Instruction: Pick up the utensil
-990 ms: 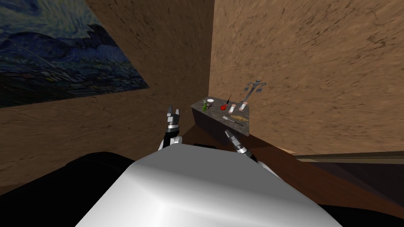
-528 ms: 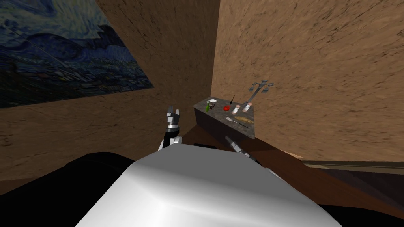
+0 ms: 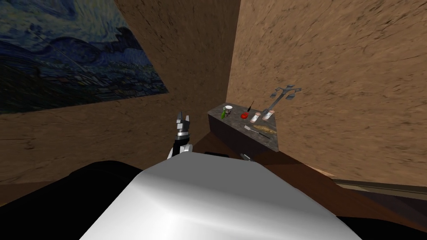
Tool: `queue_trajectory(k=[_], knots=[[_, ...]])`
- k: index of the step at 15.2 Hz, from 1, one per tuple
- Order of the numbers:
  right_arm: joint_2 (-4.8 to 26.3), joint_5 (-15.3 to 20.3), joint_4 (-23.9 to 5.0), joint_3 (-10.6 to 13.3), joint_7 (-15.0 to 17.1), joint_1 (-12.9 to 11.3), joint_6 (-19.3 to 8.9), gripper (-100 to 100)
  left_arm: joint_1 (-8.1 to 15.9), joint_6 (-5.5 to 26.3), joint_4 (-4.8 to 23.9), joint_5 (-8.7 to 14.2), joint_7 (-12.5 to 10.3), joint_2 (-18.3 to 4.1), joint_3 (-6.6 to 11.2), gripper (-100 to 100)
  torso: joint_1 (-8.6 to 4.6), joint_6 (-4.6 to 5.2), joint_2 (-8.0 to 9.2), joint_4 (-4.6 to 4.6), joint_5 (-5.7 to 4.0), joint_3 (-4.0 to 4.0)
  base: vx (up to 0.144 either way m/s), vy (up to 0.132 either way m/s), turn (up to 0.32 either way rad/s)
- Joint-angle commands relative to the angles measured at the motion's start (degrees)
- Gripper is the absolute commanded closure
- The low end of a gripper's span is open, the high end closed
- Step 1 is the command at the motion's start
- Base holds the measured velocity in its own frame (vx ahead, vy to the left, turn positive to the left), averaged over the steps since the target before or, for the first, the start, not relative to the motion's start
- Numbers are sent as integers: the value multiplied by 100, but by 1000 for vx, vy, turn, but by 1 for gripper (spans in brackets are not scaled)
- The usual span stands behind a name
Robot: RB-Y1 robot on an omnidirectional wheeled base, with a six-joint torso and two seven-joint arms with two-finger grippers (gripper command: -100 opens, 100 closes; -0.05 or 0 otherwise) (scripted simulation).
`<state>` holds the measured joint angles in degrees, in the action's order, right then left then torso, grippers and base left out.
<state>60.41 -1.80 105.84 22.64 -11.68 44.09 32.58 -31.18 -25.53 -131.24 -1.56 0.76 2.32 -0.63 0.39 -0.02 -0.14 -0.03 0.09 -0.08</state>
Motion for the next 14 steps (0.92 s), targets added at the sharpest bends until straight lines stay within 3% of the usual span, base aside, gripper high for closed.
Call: queue_trajectory(k=[1, 2, 4, 7, 9, 10, 14], knots=[[127, 34, -194, 82, -83, 33, 88, -100, 0, 0, 0, 0, 0, 0, 0, 0, 0, 0, 0, 0, 0, 0, 31, 63, 46], [360, 57, -378, 211, -221, 147, 75, -100, 0, 0, 0, 0, 0, 0, 0, 0, -7, 2, 3, 0, -1, 1, 36, 85, 106], [475, 57, -402, 211, -221, 147, 75, -100, 0, 0, 0, 0, 0, 0, 0, 0, -3, 1, 2, 0, 1, 1, 41, 73, 75], [974, 102, -800, 463, -497, 366, 50, -100, 0, 0, 0, 0, 0, 0, 0, 0, -9, 1, 2, 0, -1, 1, 48, 79, 119], [1152, 102, -814, 463, -497, 366, 50, -100, 0, 0, 0, 0, 0, 0, 0, 0, 0, 0, -6, -1, 1, -3, 59, 82, 70], [1370, 123, -971, 585, -634, 471, 36, -100, 0, 0, 0, 0, 0, 0, 0, 0, -5, 1, -4, -1, 0, -3, 64, 75, 115], [1739, 144, -1213, 703, -770, 571, 22, -100, 0, 0, 0, 0, 0, 0, 0, 0, -12, -1, -2, 0, -3, -1, 52, 63, 92]])
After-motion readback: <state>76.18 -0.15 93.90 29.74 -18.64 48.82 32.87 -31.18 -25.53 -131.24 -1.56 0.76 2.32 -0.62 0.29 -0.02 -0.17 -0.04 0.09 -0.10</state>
